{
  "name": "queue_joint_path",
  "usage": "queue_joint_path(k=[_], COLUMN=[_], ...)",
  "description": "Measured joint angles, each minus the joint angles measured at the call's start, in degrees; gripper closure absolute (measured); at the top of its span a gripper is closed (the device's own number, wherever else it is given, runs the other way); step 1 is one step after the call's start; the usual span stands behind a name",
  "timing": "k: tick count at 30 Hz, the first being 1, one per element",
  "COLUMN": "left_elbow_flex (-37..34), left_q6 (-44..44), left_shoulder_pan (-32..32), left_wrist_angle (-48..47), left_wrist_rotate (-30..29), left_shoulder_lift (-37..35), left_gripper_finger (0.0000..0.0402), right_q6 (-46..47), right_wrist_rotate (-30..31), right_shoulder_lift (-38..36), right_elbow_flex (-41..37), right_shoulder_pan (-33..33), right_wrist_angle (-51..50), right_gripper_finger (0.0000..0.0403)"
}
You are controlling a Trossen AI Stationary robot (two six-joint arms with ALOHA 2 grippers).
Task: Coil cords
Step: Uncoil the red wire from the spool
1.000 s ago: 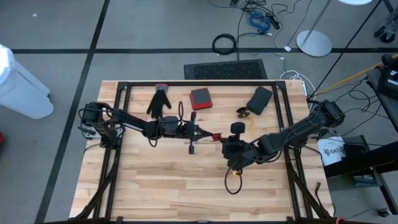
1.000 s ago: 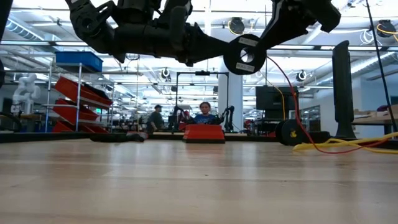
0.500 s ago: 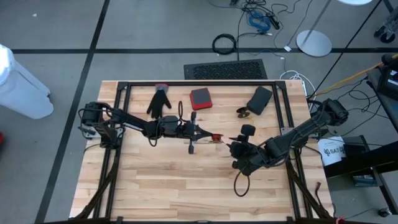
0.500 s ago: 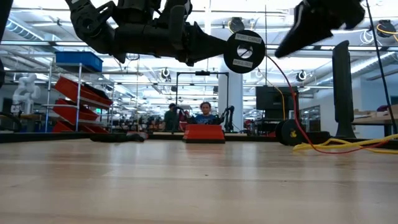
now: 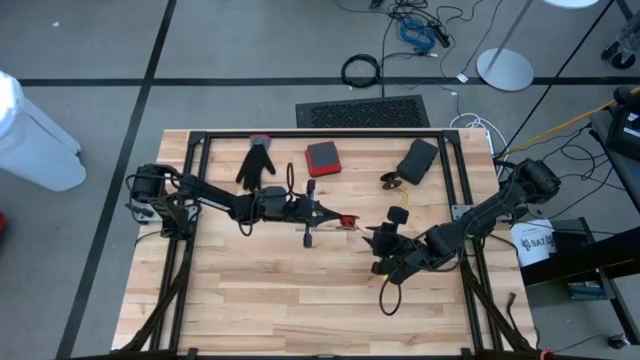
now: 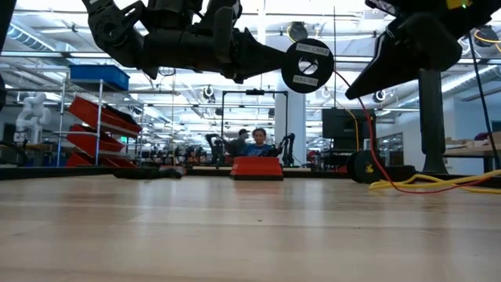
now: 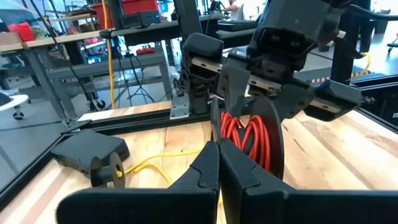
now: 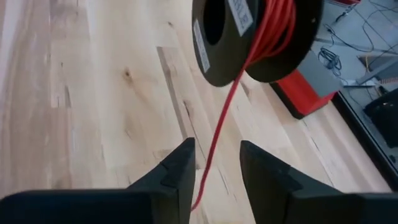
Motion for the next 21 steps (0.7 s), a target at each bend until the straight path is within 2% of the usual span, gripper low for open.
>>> queue_joint_path(k=[5,11,17,21], left_elbow_flex=[0.00,0.00,0.00,0.00], left_q6=[-0.02,-0.04,1.55,1.68], left_shoulder_pan=[0.00,0.00,0.00,0.00], left_wrist_angle=[-0.03,-0.03,-3.85,-5.27], left_wrist_rotate=[-0.25,-0.43,-4.26,-6.57], left_shoulder_lift=[0.00,0.00,0.00,0.00], left_gripper_finger=[0.0401,0.0401,0.0402,0.0402], right_q6=[1.08,-0.17,-0.25,-4.50], right_wrist_rotate=[1.43,1.70,7.32,10.23], right_shoulder_lift=[0.03,0.02,0.02,0.03], right_elbow_flex=[-0.48,-0.48,-0.48,-0.48], right_shoulder_pan=[0.00,-0.54,-0.02,0.37], right_wrist_angle=[0.05,0.08,0.68,7.48], right_gripper_finger=[0.0331,0.0396,0.0401,0.0402])
